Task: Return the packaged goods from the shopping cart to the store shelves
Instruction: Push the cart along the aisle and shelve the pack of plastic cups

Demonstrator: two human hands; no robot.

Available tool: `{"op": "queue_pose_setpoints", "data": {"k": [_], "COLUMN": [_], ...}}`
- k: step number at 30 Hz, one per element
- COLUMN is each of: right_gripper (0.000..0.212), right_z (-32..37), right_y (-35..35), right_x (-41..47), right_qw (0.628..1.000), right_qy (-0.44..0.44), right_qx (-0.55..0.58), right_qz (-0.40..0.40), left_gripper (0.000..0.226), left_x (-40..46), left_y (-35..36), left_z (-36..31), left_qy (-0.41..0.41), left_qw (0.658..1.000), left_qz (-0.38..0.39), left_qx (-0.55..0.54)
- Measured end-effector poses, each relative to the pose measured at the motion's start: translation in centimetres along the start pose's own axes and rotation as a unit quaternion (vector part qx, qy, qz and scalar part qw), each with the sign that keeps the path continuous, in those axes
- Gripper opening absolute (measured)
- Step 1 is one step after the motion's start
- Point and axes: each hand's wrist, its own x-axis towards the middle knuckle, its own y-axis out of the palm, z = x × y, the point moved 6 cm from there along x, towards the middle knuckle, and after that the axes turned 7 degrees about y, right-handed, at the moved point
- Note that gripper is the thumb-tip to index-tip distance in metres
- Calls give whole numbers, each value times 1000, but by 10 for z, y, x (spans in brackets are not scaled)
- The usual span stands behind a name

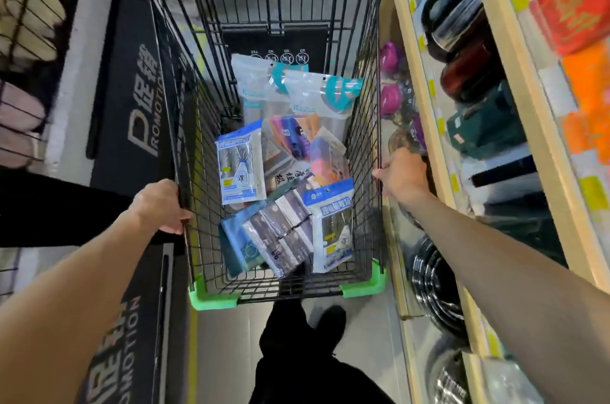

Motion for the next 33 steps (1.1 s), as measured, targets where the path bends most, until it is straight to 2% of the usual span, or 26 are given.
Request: {"op": "queue_pose_setpoints", "data": {"k": [2,4,5,7,9,10,12,15,17,19,21,24,26,30,31,33], "right_gripper": [21,32,40,52,48,42,25,12,5,7,10,27,36,109,117,108], "right_z": [-8,-6,1,22,46,55,62,56,52,54,57,52,49,46,46,45], "right_y": [-2,-12,-15,-3,17,27,47,72,83,87,89,101,112,124,126,132], "right_x": [-17,-27,-33,-49,-61,-61,-50,-21,-4,21,44,77,96,122,126,128], "right_qw": [1000,996,979,921,891,895,933,989,993,992,986,973,974,955,950,946], "right_qy": [-4,-52,-102,-218,-306,-316,-261,-126,-73,-46,-10,42,62,95,94,93], "right_qx": [24,-64,-154,-292,-307,-291,-240,-65,19,50,112,191,192,259,280,296], "right_qz": [18,-42,-89,-140,-138,-117,-58,40,87,107,121,119,108,110,106,94], "left_gripper": [10,20,23,24,26,24,25,34,46,60,74,99,106,85,82,74], "left_x": [-13,-19,-18,-18,-9,-2,23,74,105,136,163,204,225,244,244,236], "left_y": [13,9,4,-16,-40,-50,-59,-64,-69,-72,-65,-32,-12,7,10,11], "left_z": [-2,-13,-21,-49,-89,-110,-137,-154,-162,-163,-158,-135,-125,-114,-114,-118], "left_qy": [7,11,10,8,73,124,190,197,179,141,79,-23,-15,37,52,79], "left_qw": [992,986,984,980,970,963,961,969,958,951,945,939,930,895,891,891], "left_qz": [57,52,33,8,-51,-86,-133,-141,-175,-201,-190,-112,-72,-110,-114,-108], "left_qx": [112,159,172,200,228,221,148,-54,-141,-189,-253,-324,-361,-431,-436,-433]}}
